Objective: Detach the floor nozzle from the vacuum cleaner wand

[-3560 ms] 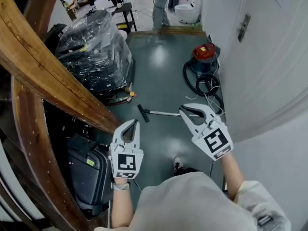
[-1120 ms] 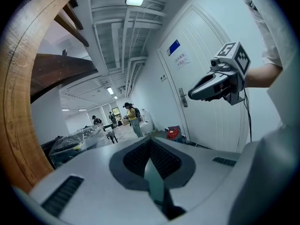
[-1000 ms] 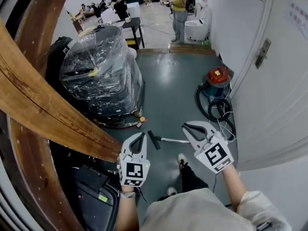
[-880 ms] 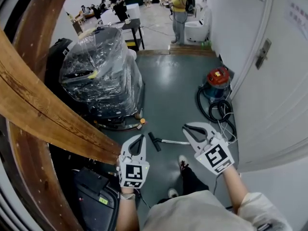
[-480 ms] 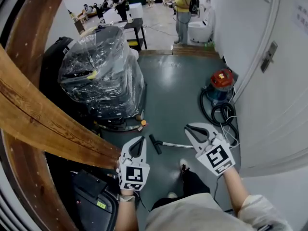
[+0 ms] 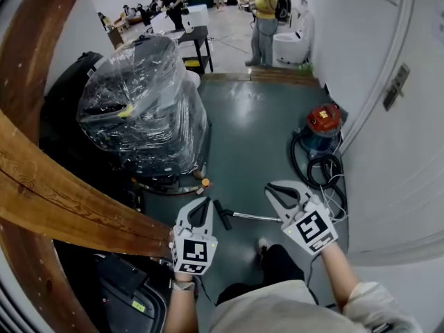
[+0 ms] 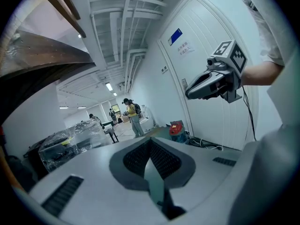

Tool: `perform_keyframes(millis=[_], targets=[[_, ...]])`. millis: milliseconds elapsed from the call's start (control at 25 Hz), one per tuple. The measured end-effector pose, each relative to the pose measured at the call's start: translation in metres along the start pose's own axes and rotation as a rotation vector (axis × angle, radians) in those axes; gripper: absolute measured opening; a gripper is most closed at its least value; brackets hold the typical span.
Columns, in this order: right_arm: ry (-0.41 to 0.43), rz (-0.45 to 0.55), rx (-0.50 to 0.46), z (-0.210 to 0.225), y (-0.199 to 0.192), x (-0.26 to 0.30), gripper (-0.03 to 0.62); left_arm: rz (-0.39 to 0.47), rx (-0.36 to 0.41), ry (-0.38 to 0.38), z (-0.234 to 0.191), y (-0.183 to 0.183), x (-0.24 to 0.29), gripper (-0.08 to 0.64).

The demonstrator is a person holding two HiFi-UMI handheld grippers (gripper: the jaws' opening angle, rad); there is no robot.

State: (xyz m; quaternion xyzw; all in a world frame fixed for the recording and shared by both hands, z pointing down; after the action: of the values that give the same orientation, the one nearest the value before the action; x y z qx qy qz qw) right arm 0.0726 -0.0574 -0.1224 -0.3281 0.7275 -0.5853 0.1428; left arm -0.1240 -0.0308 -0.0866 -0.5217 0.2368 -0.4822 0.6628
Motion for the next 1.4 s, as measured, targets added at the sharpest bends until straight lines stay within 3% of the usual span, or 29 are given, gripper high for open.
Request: perform_keyframes(millis=[920, 1400], targets=[[0.006, -0.004, 0.041, 0.051, -0.134, 0.067, 0.037, -0.037, -0.027, 0.069, 0.001, -0.107, 0.1, -0.003], [-0.005, 0.001, 0.023, 0.053, -0.224, 0.101, 0.037, -0.043, -0.027, 0.071, 0.02, -0.199, 0.148, -0.003]])
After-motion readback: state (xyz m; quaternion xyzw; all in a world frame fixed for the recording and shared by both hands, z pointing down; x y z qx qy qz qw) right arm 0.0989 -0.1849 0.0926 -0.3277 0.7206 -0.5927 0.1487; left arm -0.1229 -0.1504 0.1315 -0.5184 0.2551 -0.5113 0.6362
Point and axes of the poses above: the fingertips, and each gripper's own axes: x forward along the fingers, z to its right, y out of its top, the point moved 5 cm from there along -x, backward along the fingers, and after that the axes turned 7 degrees about z, right-handed, at the moved point
